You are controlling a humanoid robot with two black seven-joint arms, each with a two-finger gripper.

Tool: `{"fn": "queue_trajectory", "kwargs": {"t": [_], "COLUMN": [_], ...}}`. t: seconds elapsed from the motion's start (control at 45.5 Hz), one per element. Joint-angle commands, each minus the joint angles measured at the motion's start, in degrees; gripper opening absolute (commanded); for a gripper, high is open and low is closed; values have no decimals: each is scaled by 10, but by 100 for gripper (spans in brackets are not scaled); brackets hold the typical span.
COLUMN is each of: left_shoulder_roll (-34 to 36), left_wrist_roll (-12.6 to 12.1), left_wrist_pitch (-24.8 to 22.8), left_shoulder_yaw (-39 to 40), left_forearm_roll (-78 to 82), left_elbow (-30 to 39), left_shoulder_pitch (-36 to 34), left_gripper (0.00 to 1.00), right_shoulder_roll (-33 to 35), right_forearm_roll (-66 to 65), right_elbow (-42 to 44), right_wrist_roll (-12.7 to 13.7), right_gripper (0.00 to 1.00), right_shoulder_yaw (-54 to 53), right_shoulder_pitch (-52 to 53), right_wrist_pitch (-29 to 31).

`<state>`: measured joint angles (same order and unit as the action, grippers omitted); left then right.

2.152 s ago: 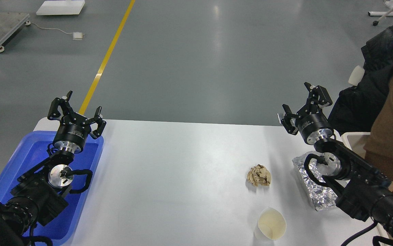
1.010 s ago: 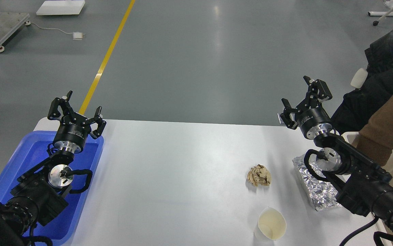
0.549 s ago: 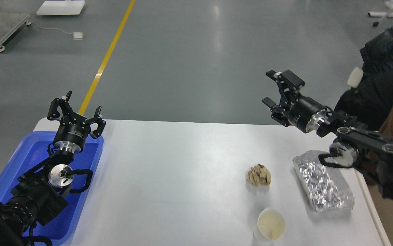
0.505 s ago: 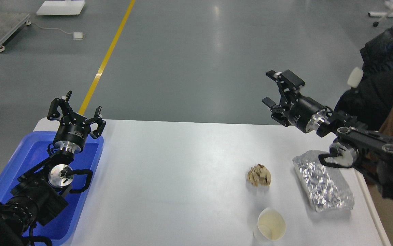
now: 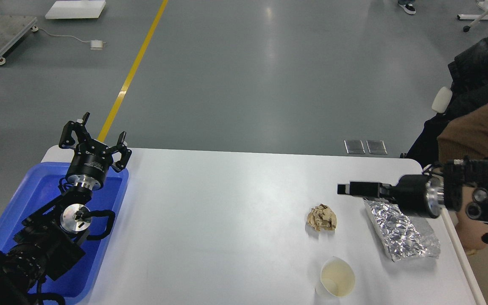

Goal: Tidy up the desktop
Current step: 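Lift the right gripper off the foil tray and swing it toward the bin, then lower the right gripper to the white paper cup and grasp its rim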

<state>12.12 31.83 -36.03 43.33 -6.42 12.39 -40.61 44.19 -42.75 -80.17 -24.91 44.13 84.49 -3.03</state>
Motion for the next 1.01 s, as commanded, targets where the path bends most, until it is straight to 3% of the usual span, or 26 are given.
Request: {"fn": "queue_trajectory", "kwargs": {"t": [0.0, 0.329, 0.527, 0.615, 0.988], "left_shoulder_roll": [0, 0, 0, 0, 0], "left_wrist_roll": [0, 0, 0, 0, 0], "left_wrist_pitch": [0, 0, 0, 0, -1], "left_shoulder_yaw": [0, 0, 0, 0, 0], "left_forearm_roll": [0, 0, 0, 0, 0], "left_elbow": [0, 0, 0, 0, 0], "left_shoulder_pitch": [0, 0, 0, 0, 0], "left_gripper": [100, 100, 100, 100, 100], "right_shoulder_roll": [16, -13, -89, -124, -158], "right_forearm_roll": [-109, -138, -2, 57, 75], "right_elbow": [-60, -59, -59, -57, -54], "right_wrist_roll": [0, 1, 5, 25, 31], "right_gripper": [100, 99, 99, 99, 99], "right_shoulder_yaw": [157, 173, 175, 183, 213], "right_shoulder_pitch": [48, 14, 10, 12, -5], "right_wrist_pitch": [-3, -14, -38, -50, -79]}}
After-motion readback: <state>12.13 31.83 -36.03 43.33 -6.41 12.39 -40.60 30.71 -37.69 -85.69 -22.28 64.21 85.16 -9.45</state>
